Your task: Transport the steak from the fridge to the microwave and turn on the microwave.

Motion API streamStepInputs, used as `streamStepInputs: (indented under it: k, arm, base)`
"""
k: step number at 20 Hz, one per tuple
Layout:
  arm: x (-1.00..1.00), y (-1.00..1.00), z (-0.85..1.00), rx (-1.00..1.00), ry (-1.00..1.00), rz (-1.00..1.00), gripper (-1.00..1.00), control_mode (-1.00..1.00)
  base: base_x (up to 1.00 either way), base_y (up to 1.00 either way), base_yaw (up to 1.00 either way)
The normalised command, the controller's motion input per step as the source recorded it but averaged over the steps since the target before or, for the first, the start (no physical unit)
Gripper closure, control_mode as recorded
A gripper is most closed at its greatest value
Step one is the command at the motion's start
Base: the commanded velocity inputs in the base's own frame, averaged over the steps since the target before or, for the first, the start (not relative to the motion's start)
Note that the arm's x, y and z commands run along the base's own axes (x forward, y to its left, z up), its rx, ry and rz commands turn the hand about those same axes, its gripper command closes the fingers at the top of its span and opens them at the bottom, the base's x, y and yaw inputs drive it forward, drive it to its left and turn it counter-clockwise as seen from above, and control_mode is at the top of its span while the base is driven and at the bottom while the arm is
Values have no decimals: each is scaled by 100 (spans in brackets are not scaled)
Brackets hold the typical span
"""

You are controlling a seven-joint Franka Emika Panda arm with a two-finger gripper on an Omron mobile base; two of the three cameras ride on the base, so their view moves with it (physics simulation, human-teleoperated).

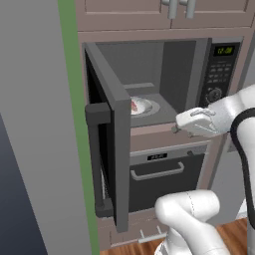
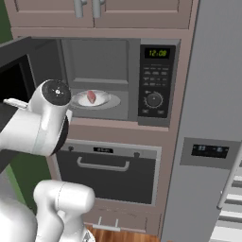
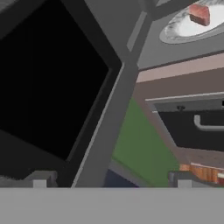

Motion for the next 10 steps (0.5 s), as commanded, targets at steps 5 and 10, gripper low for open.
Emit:
streamStepInputs:
  k: [5, 10]
  arm:
    - [-50, 0, 5, 12, 17, -4, -100, -100]
    - [-42, 0, 14, 13, 29, -2, -100, -100]
  base:
    - [0, 0, 0]
    - [0, 0, 0]
